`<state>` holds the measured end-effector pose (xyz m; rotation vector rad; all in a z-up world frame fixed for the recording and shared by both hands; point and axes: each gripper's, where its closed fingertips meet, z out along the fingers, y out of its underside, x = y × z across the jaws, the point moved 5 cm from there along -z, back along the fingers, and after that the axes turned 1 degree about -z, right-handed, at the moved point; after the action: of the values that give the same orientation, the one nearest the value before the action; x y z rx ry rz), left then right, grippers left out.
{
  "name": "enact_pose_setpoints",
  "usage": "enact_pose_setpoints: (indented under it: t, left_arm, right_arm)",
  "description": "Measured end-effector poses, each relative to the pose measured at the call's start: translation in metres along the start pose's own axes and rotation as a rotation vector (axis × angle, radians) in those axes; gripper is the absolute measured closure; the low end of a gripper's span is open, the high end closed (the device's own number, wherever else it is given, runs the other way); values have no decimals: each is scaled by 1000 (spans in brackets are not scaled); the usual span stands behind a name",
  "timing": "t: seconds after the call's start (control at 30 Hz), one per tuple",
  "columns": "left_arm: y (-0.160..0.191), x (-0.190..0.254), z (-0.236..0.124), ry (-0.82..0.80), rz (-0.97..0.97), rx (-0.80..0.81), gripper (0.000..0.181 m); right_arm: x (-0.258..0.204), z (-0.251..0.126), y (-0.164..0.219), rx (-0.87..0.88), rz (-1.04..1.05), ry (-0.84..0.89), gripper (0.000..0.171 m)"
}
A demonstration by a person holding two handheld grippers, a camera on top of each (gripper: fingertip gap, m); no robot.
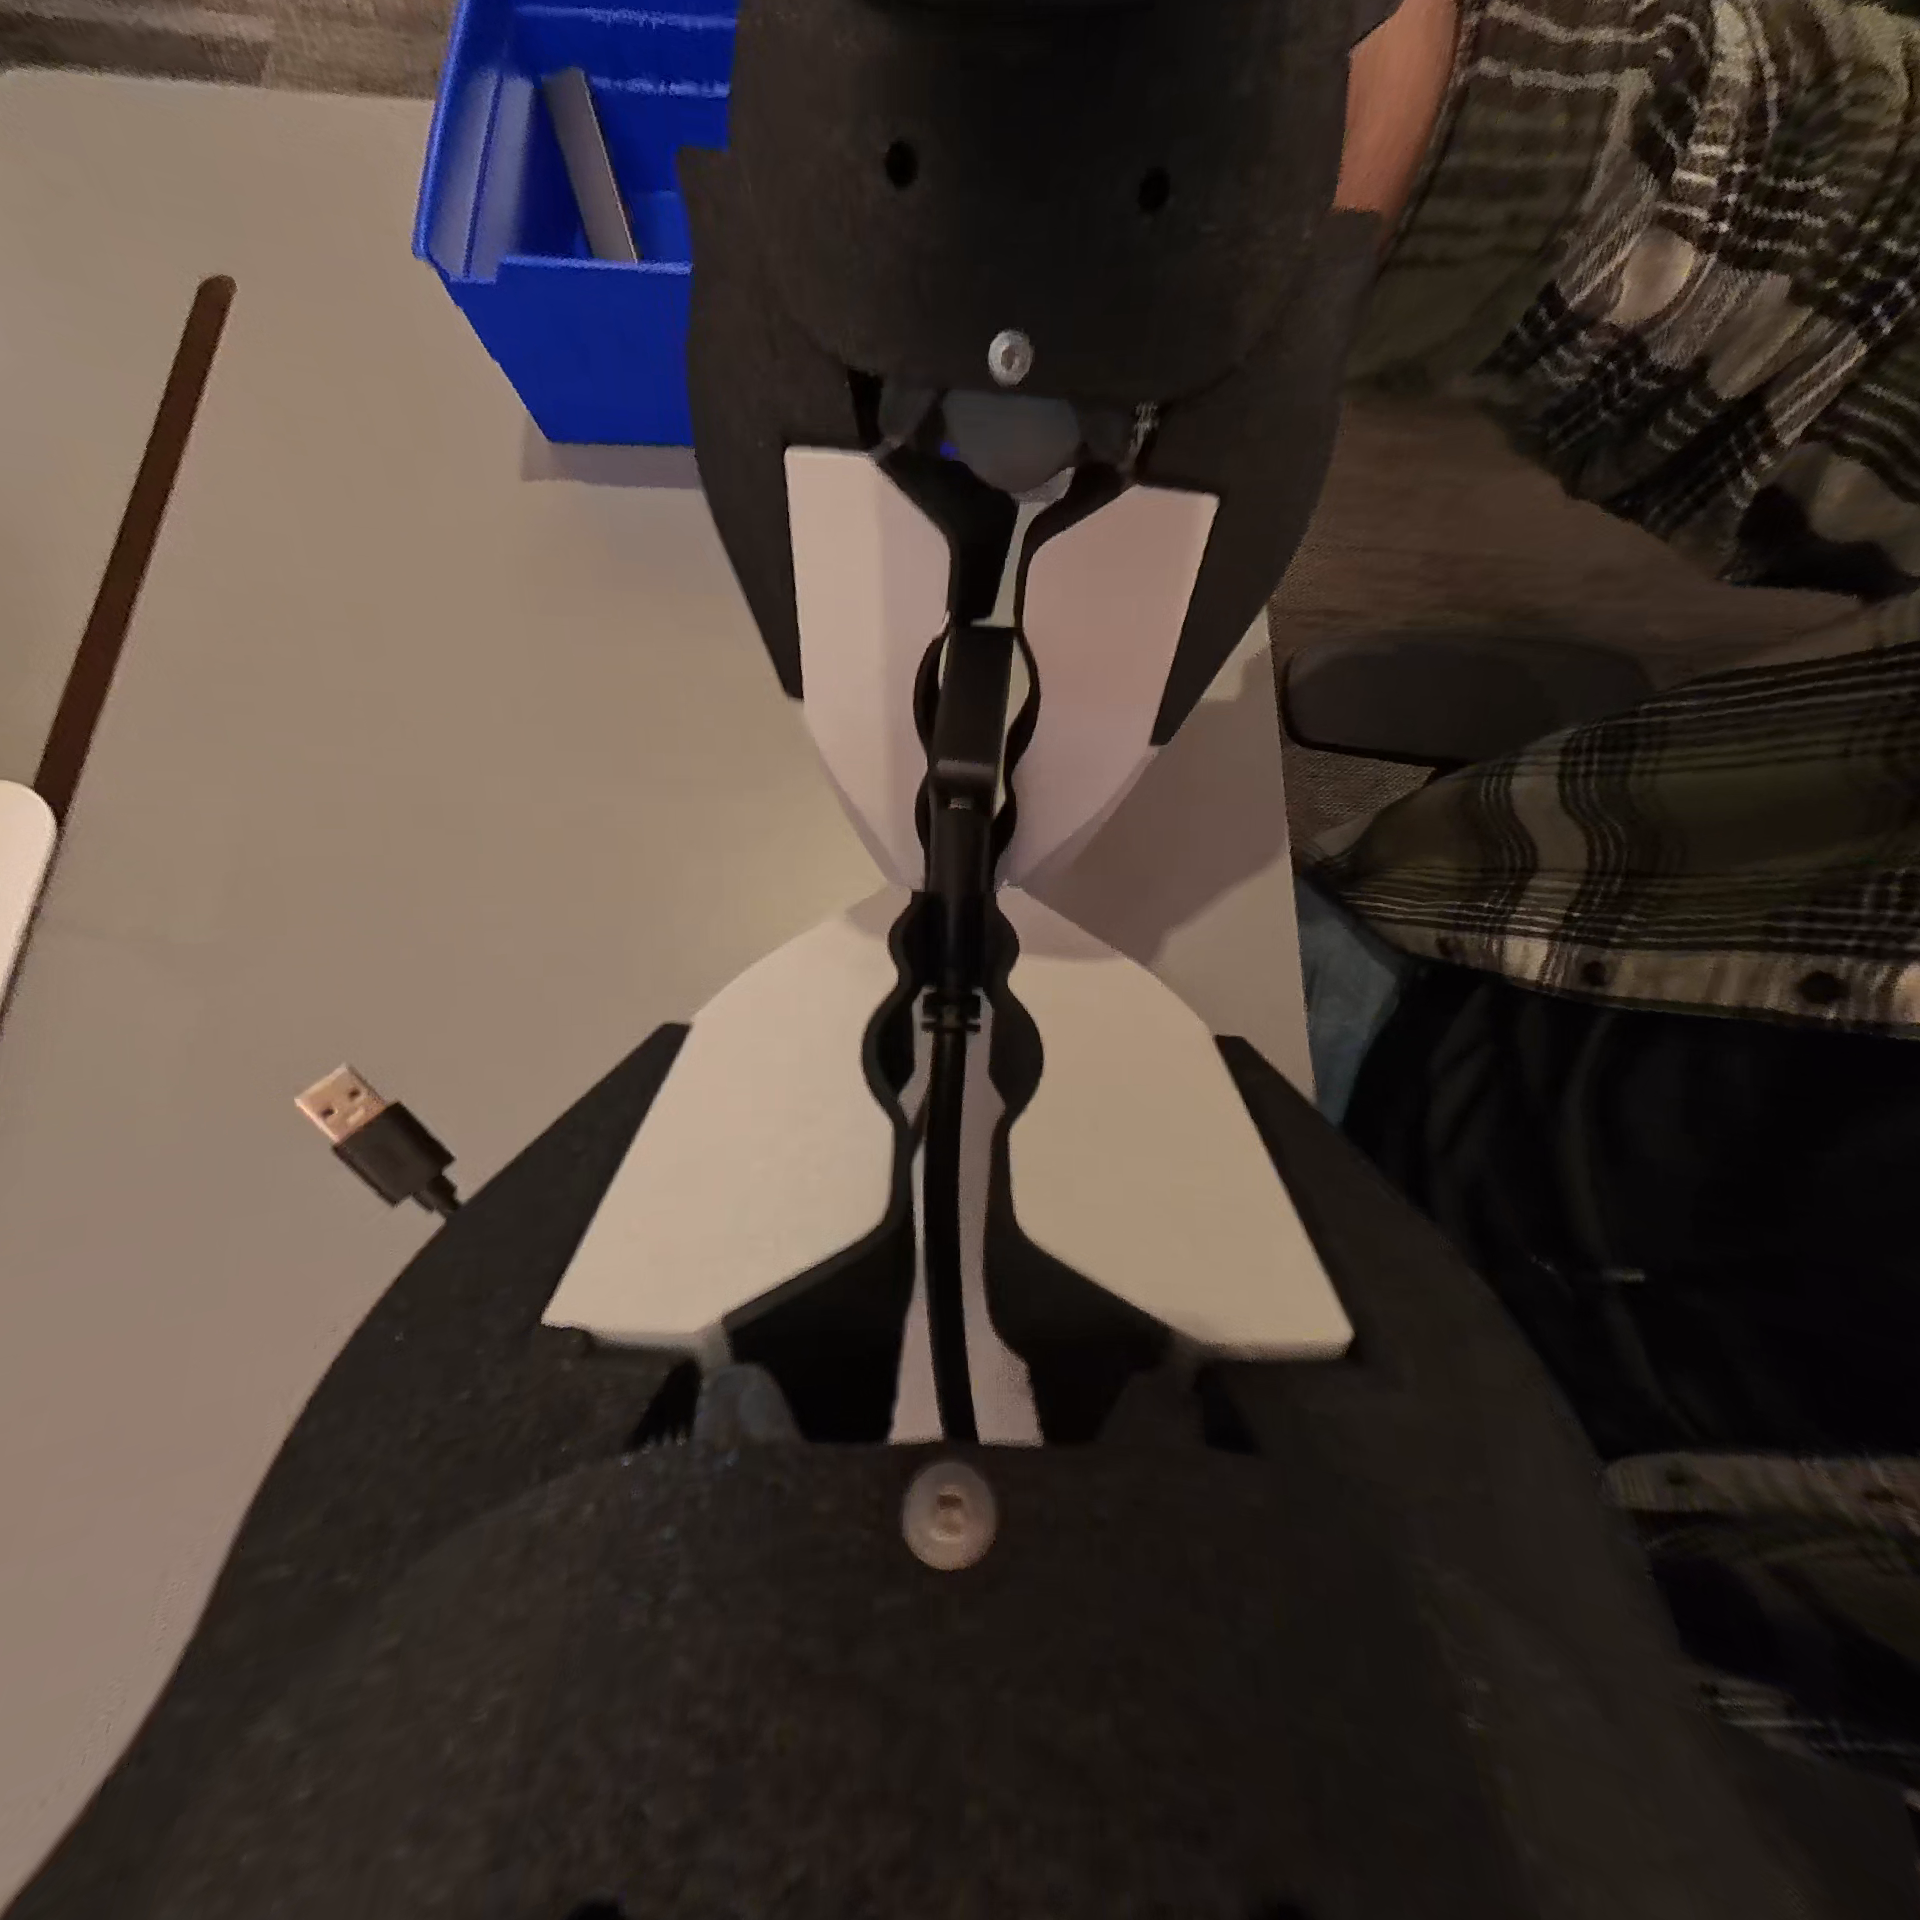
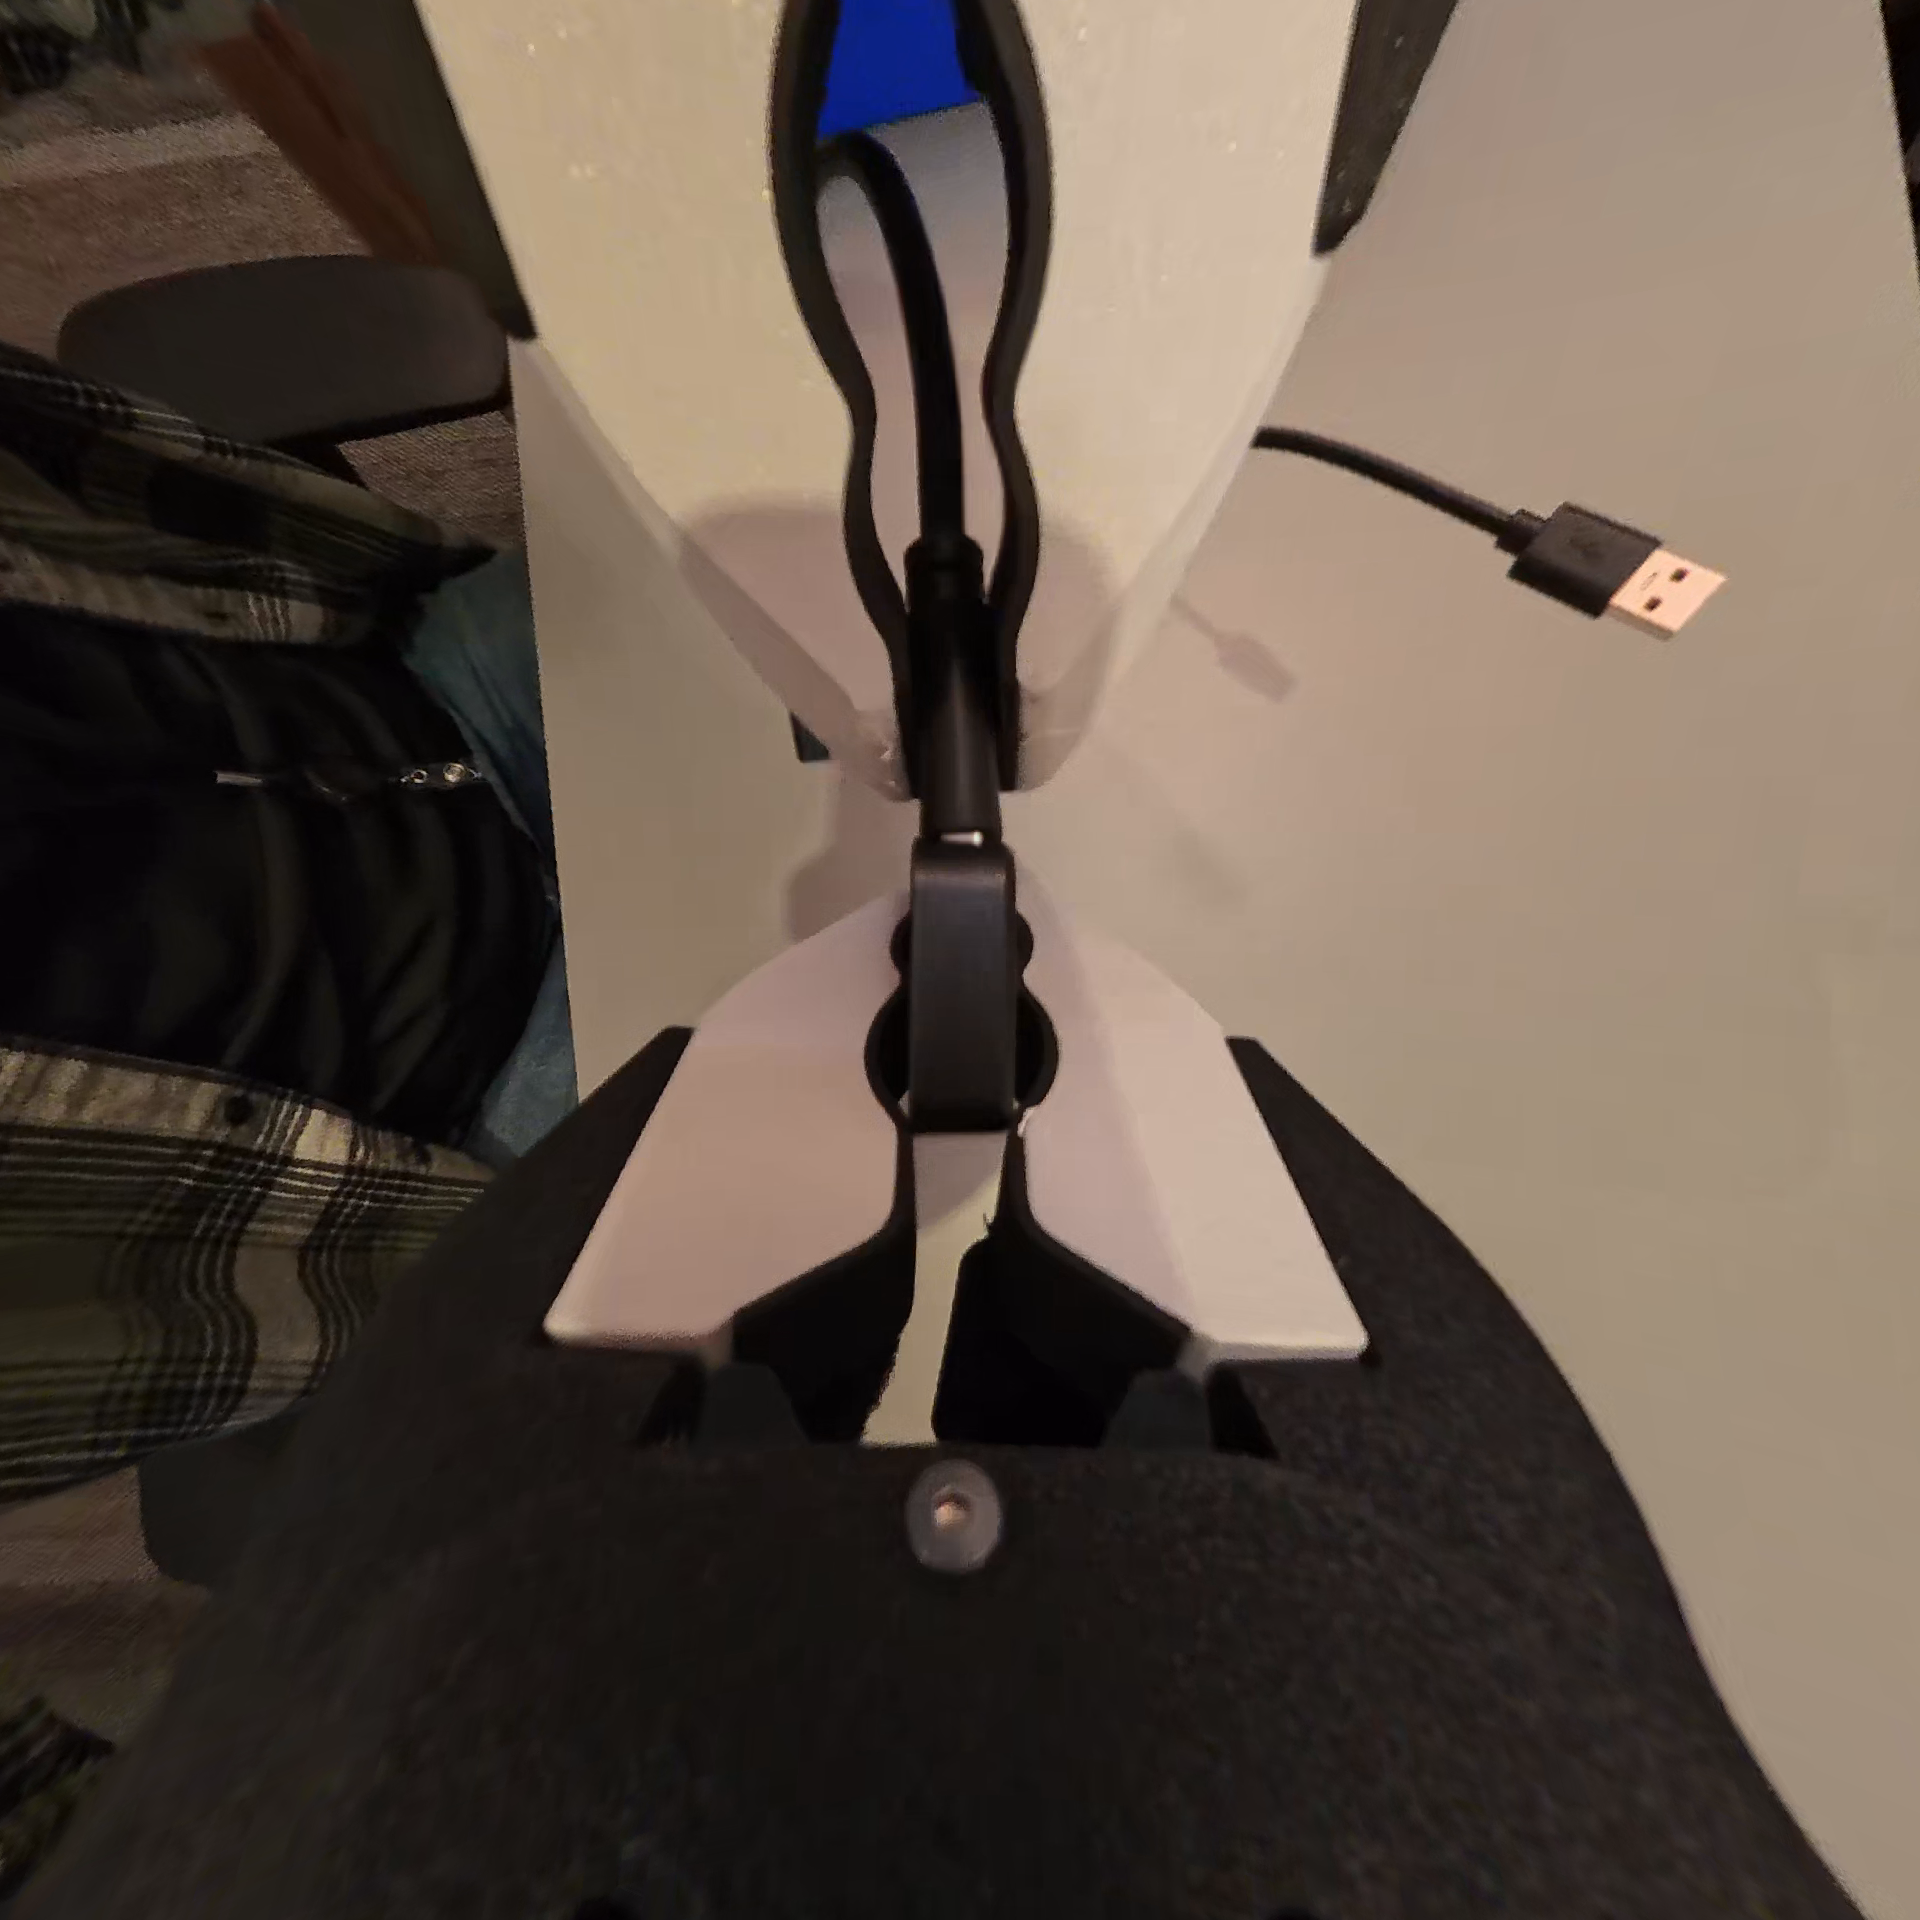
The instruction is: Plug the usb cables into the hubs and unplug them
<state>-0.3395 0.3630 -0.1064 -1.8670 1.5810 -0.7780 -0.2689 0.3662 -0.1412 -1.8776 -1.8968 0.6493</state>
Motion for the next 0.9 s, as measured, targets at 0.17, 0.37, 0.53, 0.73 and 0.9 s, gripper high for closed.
enact_pose_setpoints:
  t: [0.17, 0.37, 0.53, 0.73, 0.9]
  left_arm:
    - [9, 9, -6, 12, -72, 125, 173]
    - [11, 17, -5, 38, -100, 191, 172]
    - [15, 16, -2, 98, -148, 242, 172]
    - [21, 13, 3, 177, -229, 273, 172]
    - [27, 10, 10, 222, -321, 272, 172]
  right_arm:
    - [-9, -24, -1, 103, 37, -21, 160]
    - [-18, -31, -2, 112, 30, 29, 160]
    - [-19, -34, 3, 282, 82, 13, 160]
    - [-17, -33, 6, 470, 169, -47, 160]
    - [-12, -29, 12, 620, 255, -95, 161]
